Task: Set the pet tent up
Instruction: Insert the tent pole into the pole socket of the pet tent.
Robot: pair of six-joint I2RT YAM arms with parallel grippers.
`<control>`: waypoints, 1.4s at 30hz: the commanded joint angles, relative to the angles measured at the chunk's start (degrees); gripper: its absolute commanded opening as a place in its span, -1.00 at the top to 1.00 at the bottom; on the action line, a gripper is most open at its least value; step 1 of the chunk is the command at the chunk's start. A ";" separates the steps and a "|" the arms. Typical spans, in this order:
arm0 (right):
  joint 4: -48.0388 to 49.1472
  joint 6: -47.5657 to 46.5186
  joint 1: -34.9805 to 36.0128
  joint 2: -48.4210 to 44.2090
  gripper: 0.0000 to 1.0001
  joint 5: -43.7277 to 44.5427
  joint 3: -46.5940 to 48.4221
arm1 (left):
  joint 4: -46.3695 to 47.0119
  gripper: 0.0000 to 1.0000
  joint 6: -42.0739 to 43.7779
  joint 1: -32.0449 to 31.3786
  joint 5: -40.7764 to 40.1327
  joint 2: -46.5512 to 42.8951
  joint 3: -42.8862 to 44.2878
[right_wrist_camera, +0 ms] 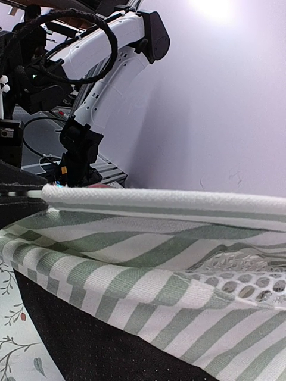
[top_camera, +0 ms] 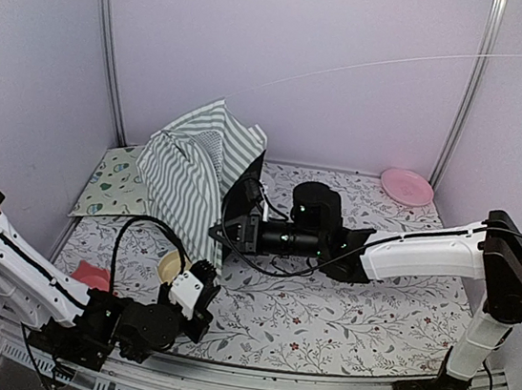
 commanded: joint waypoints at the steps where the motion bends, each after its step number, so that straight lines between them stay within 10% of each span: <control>1: 12.06 -1.19 -5.58 -0.54 1.00 14.02 4.38 | -1.98 1.00 0.66 -5.57 12.74 1.34 -0.91; 42: 12.24 -1.42 -3.38 -1.48 1.00 14.00 0.91 | -1.35 1.00 2.55 -5.14 12.46 1.30 0.08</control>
